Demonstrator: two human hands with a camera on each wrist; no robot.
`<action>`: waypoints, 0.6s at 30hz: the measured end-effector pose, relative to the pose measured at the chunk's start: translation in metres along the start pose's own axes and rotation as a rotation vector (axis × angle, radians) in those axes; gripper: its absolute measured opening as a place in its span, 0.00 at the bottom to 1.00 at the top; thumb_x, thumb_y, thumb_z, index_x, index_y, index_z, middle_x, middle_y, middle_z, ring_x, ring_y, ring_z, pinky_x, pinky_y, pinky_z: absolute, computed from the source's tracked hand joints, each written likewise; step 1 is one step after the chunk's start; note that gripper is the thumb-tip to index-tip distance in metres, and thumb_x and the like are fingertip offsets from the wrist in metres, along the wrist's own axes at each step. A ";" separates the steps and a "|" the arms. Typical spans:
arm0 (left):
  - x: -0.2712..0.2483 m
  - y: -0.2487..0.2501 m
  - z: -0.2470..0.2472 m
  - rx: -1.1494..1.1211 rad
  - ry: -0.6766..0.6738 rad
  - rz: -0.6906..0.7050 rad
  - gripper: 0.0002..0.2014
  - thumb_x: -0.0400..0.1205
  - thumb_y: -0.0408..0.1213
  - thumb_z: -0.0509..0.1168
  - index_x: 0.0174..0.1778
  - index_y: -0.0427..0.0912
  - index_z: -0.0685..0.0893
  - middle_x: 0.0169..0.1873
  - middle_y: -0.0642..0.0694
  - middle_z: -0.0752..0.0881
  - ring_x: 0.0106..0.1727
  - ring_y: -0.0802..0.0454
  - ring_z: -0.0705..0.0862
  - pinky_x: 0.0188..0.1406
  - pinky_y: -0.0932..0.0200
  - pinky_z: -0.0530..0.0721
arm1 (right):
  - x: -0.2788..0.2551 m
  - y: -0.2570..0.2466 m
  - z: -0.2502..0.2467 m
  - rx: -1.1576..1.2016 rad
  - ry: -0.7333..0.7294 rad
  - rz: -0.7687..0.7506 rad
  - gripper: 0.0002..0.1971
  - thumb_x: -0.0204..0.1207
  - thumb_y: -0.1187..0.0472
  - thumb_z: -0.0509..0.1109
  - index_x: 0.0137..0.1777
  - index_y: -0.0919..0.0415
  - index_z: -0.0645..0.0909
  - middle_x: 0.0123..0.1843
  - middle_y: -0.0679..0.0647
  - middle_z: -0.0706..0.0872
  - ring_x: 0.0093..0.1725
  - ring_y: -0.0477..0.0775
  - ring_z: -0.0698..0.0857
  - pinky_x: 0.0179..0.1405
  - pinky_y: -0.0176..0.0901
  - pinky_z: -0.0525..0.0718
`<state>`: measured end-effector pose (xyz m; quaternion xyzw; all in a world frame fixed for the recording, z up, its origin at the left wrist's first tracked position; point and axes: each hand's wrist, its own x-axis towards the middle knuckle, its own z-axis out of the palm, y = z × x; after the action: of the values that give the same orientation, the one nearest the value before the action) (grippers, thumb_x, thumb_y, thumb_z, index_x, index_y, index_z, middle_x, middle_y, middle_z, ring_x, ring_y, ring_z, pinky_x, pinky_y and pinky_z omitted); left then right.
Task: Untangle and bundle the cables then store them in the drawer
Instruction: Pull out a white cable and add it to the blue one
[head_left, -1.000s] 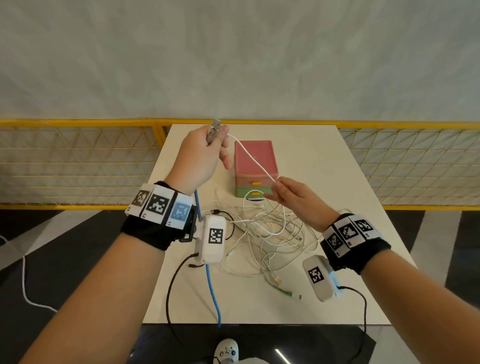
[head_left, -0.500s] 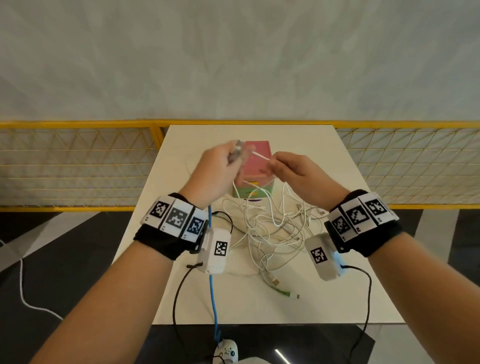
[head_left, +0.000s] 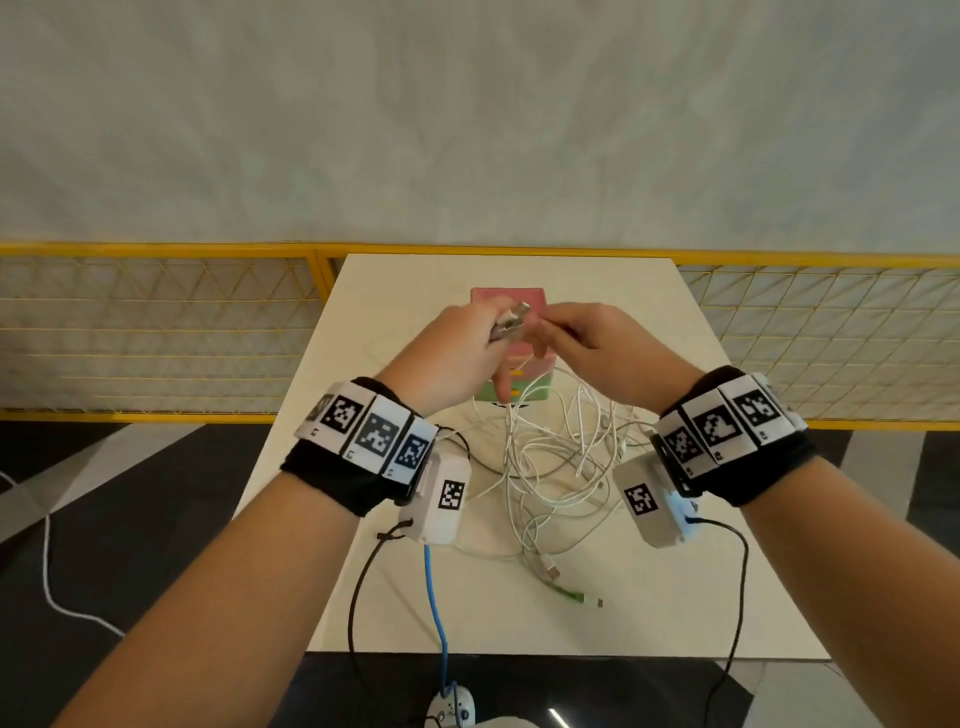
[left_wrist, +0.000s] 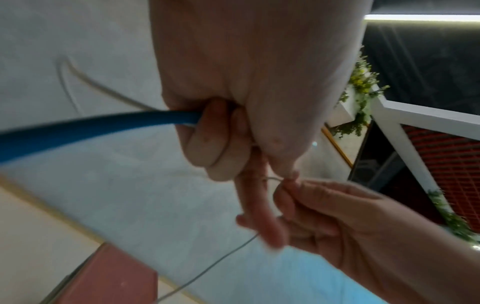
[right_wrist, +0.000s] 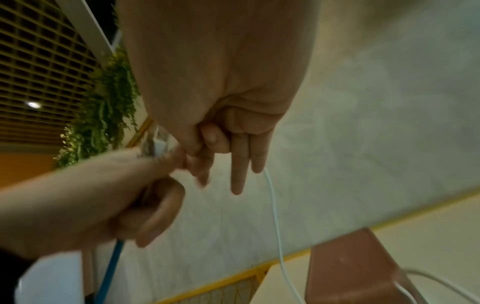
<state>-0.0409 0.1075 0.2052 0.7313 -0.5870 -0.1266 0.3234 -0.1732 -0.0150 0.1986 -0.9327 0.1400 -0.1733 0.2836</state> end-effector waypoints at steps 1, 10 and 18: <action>0.000 -0.002 0.002 -0.010 0.022 -0.005 0.11 0.89 0.42 0.57 0.62 0.44 0.81 0.26 0.51 0.85 0.23 0.67 0.80 0.28 0.71 0.75 | 0.001 -0.003 -0.004 -0.015 0.007 -0.019 0.14 0.85 0.57 0.58 0.39 0.56 0.80 0.30 0.49 0.78 0.27 0.44 0.71 0.31 0.36 0.69; 0.010 -0.011 -0.037 -0.332 0.605 -0.080 0.13 0.90 0.42 0.56 0.39 0.50 0.77 0.26 0.54 0.80 0.19 0.64 0.77 0.30 0.67 0.74 | -0.009 0.033 0.009 0.167 -0.036 0.137 0.17 0.87 0.59 0.53 0.36 0.50 0.75 0.30 0.48 0.75 0.29 0.41 0.70 0.35 0.36 0.71; -0.001 0.011 -0.008 0.008 0.157 0.055 0.18 0.89 0.43 0.58 0.76 0.53 0.73 0.26 0.54 0.84 0.31 0.56 0.86 0.37 0.66 0.80 | -0.002 0.007 0.001 -0.016 -0.043 -0.005 0.14 0.85 0.59 0.57 0.42 0.62 0.80 0.28 0.46 0.75 0.26 0.39 0.73 0.30 0.29 0.70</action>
<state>-0.0449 0.1094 0.2175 0.7239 -0.5801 -0.0578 0.3689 -0.1757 -0.0198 0.1934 -0.9387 0.1327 -0.1530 0.2788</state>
